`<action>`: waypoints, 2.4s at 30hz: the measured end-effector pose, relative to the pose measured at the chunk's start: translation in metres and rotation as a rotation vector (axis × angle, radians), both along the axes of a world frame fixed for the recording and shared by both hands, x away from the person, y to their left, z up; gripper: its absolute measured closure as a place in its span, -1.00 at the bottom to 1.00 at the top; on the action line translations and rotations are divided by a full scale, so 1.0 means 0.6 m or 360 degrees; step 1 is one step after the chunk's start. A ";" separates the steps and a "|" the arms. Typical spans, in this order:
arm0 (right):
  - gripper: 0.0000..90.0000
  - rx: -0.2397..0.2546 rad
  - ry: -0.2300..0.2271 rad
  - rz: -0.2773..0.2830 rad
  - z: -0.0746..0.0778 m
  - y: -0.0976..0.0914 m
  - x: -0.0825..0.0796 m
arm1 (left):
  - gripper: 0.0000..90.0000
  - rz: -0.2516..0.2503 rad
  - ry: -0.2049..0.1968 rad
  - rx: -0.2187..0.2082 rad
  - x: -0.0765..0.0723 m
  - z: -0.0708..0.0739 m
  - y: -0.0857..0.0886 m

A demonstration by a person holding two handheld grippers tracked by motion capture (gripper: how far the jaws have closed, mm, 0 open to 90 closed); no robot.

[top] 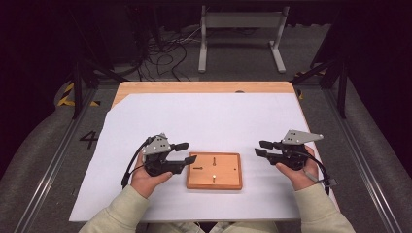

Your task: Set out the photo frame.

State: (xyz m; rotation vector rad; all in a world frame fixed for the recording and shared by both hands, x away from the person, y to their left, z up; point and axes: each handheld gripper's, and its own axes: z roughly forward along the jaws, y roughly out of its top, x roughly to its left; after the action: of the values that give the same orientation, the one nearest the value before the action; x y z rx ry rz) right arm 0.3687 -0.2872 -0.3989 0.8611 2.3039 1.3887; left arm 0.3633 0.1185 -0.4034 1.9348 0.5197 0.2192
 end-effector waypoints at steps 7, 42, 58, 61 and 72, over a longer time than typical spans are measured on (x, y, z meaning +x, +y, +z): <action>0.36 0.0044 -0.0031 -0.0022 0.004 -0.011 -0.008 | 0.03 -0.0152 0.0026 0.0052 -0.007 -0.005 -0.030; 0.34 0.0072 0.0015 -0.0064 0.000 -0.025 -0.013 | 0.65 -0.0511 0.0174 0.0338 -0.008 -0.075 -0.114; 0.35 0.0059 0.0036 -0.0047 -0.003 -0.020 -0.011 | 0.86 -0.0538 0.0090 0.0385 -0.007 -0.074 -0.115; 0.35 0.0053 0.0035 -0.0044 -0.003 -0.019 -0.011 | 0.86 -0.0531 0.0083 0.0405 -0.008 -0.072 -0.116; 0.37 0.0032 0.0038 -0.0052 -0.004 -0.017 -0.011 | 0.87 -0.0503 -0.0085 0.0505 -0.025 -0.069 -0.122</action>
State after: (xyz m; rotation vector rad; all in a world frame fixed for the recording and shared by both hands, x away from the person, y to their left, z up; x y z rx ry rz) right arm 0.3620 -0.2976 -0.4013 0.9218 2.2869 1.3972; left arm 0.3482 0.0452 -0.4448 2.2807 0.1430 0.1556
